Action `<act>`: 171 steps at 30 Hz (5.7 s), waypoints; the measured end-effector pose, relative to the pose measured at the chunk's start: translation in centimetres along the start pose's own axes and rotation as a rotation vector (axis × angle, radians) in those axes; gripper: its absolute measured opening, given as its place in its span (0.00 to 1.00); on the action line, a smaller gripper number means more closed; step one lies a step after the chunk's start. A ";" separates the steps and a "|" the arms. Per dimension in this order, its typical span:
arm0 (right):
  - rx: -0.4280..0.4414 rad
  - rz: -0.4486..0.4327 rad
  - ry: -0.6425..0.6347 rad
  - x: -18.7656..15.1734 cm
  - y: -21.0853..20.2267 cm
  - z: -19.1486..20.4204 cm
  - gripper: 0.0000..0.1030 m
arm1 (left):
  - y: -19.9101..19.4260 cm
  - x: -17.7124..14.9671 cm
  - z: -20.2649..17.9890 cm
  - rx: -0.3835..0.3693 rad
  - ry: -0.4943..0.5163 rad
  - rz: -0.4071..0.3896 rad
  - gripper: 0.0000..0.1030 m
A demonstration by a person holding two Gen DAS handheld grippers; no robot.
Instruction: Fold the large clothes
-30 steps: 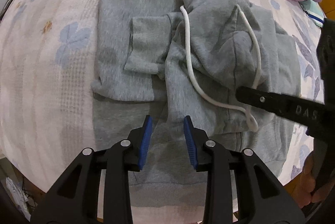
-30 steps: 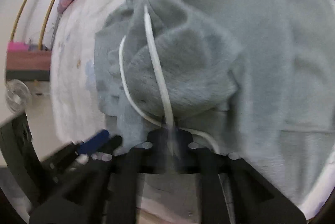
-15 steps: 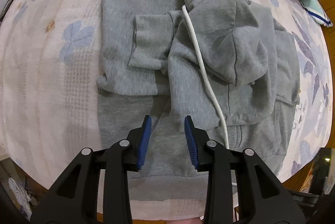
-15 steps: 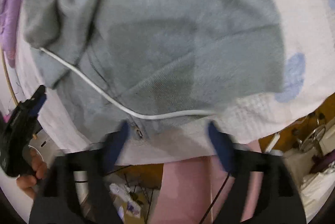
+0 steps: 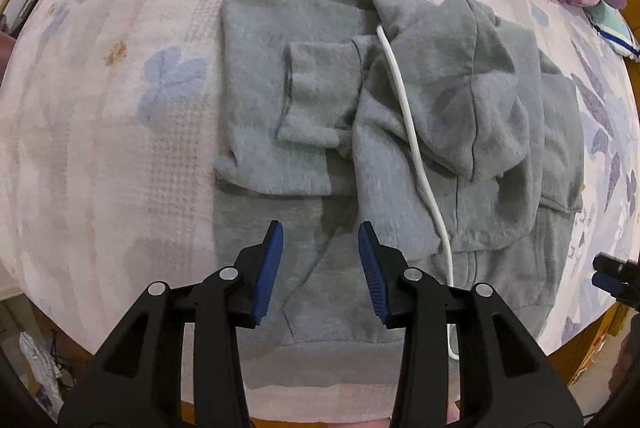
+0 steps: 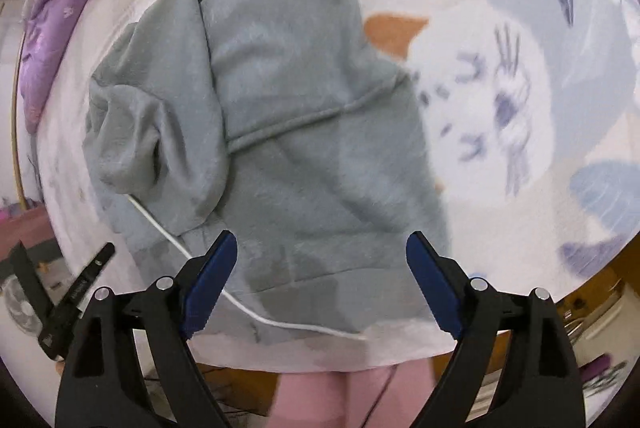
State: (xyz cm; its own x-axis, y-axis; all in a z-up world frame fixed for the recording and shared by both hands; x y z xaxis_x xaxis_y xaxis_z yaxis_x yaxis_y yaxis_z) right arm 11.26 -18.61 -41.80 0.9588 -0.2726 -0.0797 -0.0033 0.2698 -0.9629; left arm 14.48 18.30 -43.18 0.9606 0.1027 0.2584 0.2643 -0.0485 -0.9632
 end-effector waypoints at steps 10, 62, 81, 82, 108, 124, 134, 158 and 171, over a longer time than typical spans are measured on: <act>-0.023 0.262 -0.494 -11.9 8.6 3.7 0.41 | 0.3 -1.1 -0.2 0.001 -0.003 0.014 0.42; 0.047 -0.114 -0.242 24.3 6.5 3.2 0.93 | 11.9 16.5 7.0 -0.032 -0.024 -0.064 0.83; 0.008 -0.373 -0.356 17.7 -3.0 5.5 0.09 | 1.2 15.1 3.2 -0.045 0.097 -0.273 0.08; 0.007 -0.389 -0.352 16.8 -3.9 5.2 0.09 | -0.4 14.1 3.2 -0.036 0.105 -0.294 0.08; 0.042 -0.236 -0.161 -7.4 -4.3 -5.7 0.31 | -8.5 -15.9 1.4 -0.011 0.131 -0.088 0.14; 0.213 -0.150 -0.256 -6.5 5.9 7.4 0.29 | -1.3 -11.3 -5.0 -0.075 0.122 -0.060 0.10; 0.184 -0.355 -0.425 2.3 8.9 10.8 0.13 | 2.8 -6.5 -5.9 -0.083 0.036 -0.172 0.02; 0.132 -0.247 -0.111 3.6 1.1 -1.4 0.88 | -3.9 -14.0 -8.9 -0.057 0.085 0.036 0.07; 0.504 -0.081 -0.250 6.5 9.9 -3.7 0.91 | -1.6 -8.9 -14.3 -0.008 0.084 -0.064 0.10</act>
State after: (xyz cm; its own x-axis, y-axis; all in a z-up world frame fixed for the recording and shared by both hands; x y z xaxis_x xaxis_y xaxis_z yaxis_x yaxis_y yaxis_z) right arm 16.40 -21.13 -52.84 0.9886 -0.1002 0.1123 0.1505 0.6813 -0.7163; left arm 6.76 3.21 -42.88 0.9455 0.0221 0.3247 0.3255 -0.0528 -0.9441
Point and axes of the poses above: each gripper's, at about its wrist camera, not at the fingertips, and y roughly the way its jaws point, z to its left, x to its top, the point moved 4 cm from there along y, roughly the way its jaws point, and after that the axes turned 10 degrees about -z, right-handed, at the moved point
